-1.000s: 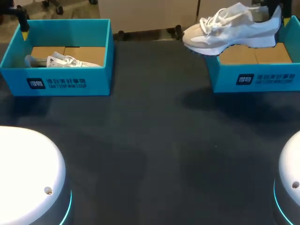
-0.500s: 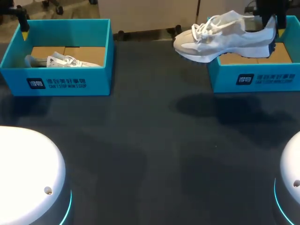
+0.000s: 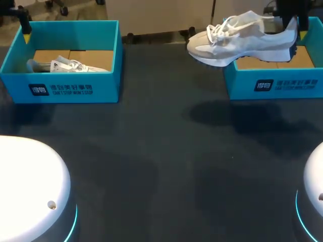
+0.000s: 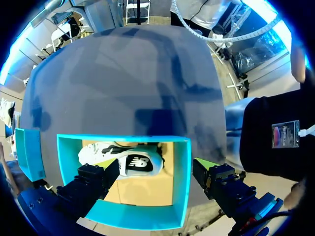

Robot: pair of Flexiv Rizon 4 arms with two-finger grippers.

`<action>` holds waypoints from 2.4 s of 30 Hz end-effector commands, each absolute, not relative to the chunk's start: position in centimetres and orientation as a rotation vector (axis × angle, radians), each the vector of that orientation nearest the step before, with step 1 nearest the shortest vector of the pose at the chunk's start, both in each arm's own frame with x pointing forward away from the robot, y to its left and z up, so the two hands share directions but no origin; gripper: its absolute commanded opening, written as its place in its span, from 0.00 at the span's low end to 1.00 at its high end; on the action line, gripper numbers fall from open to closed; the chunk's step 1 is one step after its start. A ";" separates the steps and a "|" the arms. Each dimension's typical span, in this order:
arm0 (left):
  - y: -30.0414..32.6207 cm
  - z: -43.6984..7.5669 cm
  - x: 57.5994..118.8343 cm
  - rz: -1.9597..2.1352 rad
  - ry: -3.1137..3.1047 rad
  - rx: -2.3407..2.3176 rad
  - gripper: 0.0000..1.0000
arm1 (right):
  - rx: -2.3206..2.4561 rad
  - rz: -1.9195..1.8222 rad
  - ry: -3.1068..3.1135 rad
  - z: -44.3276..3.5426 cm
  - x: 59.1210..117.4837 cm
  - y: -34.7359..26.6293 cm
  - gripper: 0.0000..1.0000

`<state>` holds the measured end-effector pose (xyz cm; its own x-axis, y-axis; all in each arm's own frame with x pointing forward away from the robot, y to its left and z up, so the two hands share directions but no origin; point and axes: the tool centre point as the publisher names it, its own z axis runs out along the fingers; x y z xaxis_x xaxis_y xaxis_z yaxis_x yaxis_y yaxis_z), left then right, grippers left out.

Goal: Take the shoe out of the shoebox, open the shoe tongue, remove and reinsert the insole, then place the shoe into the shoebox

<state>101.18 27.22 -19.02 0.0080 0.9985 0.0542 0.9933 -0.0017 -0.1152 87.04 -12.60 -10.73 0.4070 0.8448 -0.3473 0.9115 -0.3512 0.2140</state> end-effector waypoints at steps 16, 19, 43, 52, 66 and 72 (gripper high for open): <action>27.2 -19.0 101.1 0.060 -2.132 -2.142 1.00 | 2.255 -0.309 1.568 -11.6 78.5 -7.3 0.00; 27.2 -19.0 101.1 0.060 -2.132 -2.142 1.00 | 2.247 -0.318 1.568 -11.5 77.1 -6.1 0.00; 27.2 -19.0 101.1 0.060 -2.132 -2.142 1.00 | 2.215 -0.374 1.567 -13.0 67.8 4.8 0.00; 27.2 -19.0 101.1 0.060 -2.132 -2.142 1.00 | 2.262 -0.306 1.527 -12.8 66.7 5.6 0.00; 27.2 -19.0 101.1 0.060 -2.132 -2.142 1.00 | 2.252 -0.307 1.509 -13.2 66.9 6.8 0.00; 27.2 -19.0 101.1 0.060 -2.132 -2.142 1.00 | 2.220 -0.284 1.526 -14.6 67.2 9.9 0.00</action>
<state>101.15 27.23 -18.92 0.0080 0.9985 0.0540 0.9933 -0.0017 -0.1155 67.70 7.07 -13.87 0.1829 0.9030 -0.3888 0.9799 -0.1355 0.1463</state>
